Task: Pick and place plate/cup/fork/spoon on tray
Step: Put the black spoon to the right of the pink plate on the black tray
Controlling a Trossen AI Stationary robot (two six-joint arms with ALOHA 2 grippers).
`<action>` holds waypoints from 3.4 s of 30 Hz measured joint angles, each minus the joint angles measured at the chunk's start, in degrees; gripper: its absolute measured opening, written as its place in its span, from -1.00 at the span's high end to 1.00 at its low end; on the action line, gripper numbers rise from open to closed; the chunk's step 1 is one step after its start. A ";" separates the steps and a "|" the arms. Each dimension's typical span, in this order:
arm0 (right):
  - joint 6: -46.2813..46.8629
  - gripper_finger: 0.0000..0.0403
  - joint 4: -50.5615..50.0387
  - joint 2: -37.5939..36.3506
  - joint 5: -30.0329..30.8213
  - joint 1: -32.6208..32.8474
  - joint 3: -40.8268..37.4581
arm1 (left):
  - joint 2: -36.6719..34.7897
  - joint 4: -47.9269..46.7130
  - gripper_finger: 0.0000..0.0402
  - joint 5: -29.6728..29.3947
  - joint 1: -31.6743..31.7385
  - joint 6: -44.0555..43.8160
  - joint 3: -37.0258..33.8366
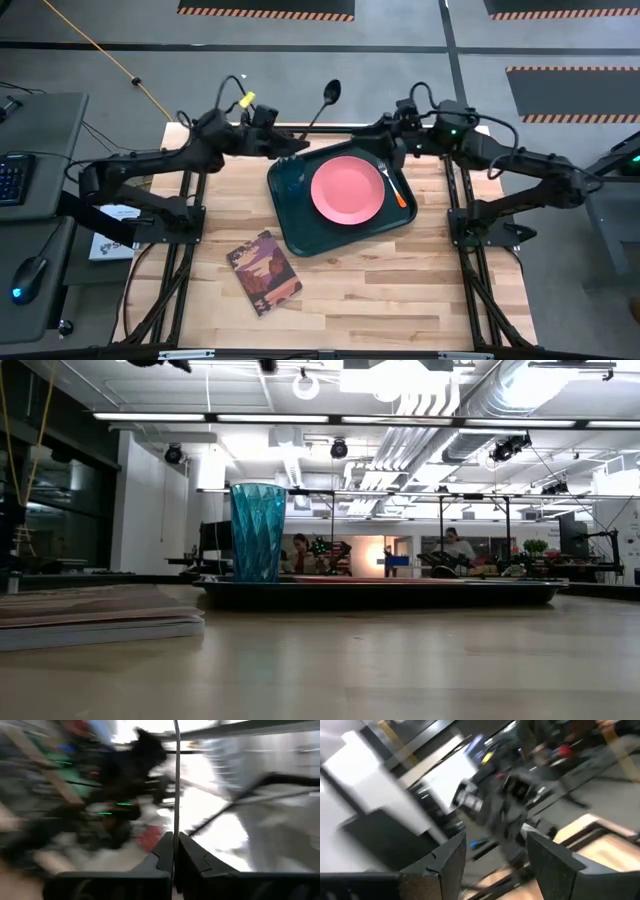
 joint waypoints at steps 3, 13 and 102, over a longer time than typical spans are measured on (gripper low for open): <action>-0.71 0.01 -1.00 -0.24 7.60 1.22 0.00 | -1.65 -10.93 1.00 -7.99 -0.64 9.88 -0.02; -1.47 0.00 -0.62 4.20 23.73 2.86 0.00 | -0.12 -14.96 1.00 -29.83 -7.55 21.49 -0.04; -4.75 1.00 -60.35 0.41 42.56 -8.78 -6.10 | 0.71 0.65 0.29 -7.38 1.41 15.65 -0.04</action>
